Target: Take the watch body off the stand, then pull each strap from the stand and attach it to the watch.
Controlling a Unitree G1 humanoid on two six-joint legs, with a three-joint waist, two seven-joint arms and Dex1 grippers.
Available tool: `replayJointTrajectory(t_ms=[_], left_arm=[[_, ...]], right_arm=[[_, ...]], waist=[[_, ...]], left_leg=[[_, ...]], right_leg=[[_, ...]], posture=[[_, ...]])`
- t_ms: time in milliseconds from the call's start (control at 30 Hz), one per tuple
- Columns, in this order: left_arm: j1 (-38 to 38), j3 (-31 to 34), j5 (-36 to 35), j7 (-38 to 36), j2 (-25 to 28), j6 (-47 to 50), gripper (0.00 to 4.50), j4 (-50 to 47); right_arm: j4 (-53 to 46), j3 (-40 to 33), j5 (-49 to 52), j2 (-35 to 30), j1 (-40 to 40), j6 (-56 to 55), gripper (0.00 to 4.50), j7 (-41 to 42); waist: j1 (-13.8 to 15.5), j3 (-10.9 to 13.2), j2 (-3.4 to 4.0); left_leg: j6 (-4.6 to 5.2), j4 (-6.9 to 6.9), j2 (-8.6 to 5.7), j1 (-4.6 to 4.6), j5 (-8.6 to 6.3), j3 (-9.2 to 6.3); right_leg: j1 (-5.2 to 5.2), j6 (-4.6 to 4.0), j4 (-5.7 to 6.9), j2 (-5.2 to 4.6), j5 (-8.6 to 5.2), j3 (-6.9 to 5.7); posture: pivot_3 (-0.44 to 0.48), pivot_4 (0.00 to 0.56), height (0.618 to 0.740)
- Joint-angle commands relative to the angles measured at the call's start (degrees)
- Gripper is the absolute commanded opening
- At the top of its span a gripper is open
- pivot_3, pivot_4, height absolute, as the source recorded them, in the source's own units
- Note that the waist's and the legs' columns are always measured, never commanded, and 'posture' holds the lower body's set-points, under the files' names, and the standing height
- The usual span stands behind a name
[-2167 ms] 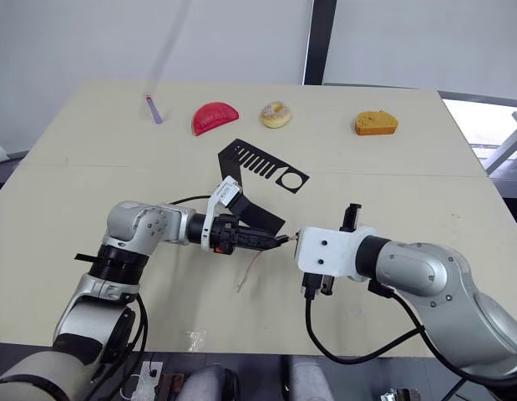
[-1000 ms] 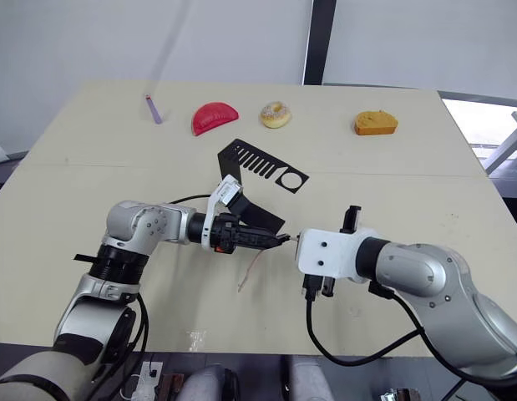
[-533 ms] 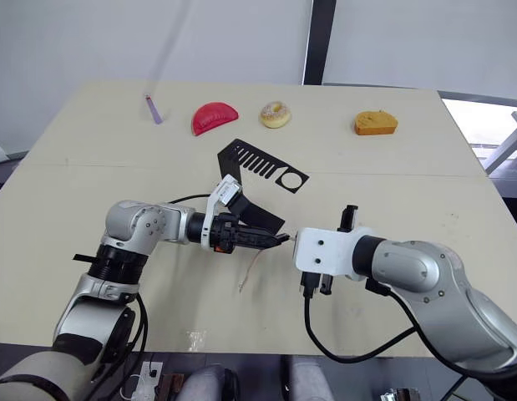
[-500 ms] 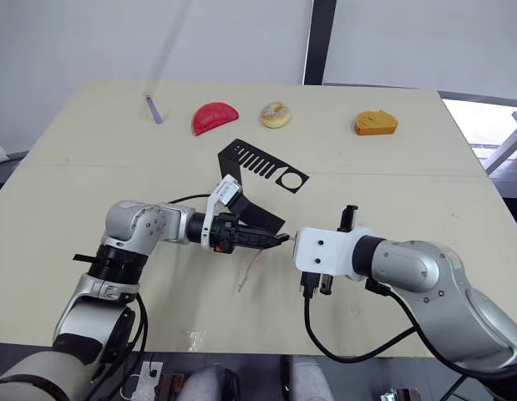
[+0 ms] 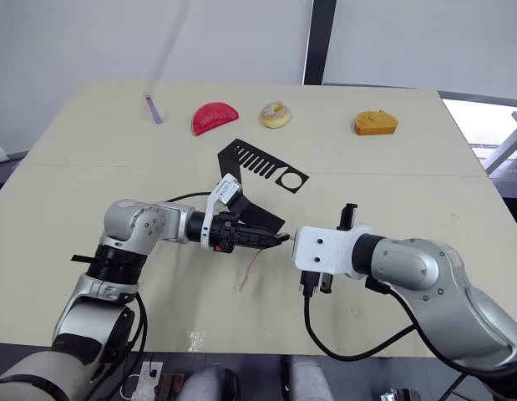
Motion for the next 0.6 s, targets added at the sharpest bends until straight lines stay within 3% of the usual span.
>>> replayJointTrajectory(t_ms=[33, 600], left_arm=[[-0.75, -0.42, -2.47, -0.92, -1.29, -0.37, 1.60, -3.02], [-0.94, -0.35, -2.84, -0.61, -1.74, 0.04, 1.60, -3.74]], right_arm=[[-1.14, 0.34, -0.37, 0.60, -1.30, -0.85, 0.00, 0.40], [-0.27, 0.97, -0.77, 1.11, -2.01, -0.25, 0.00, 0.33]], waist=[[-0.01, 0.00, 0.00], [0.00, 0.00, 0.00]], left_leg=[[0.00, 0.00, 0.00, 0.00, 0.00, 0.00], [0.00, 0.00, 0.00, 0.00, 0.00, 0.00]], right_leg=[[0.00, 0.00, 0.00, 0.00, 0.00, 0.00], [0.00, 0.00, 0.00, 0.00, 0.00, 0.00]], posture=[[0.000, 0.150, 0.737], [0.000, 0.150, 0.737]])
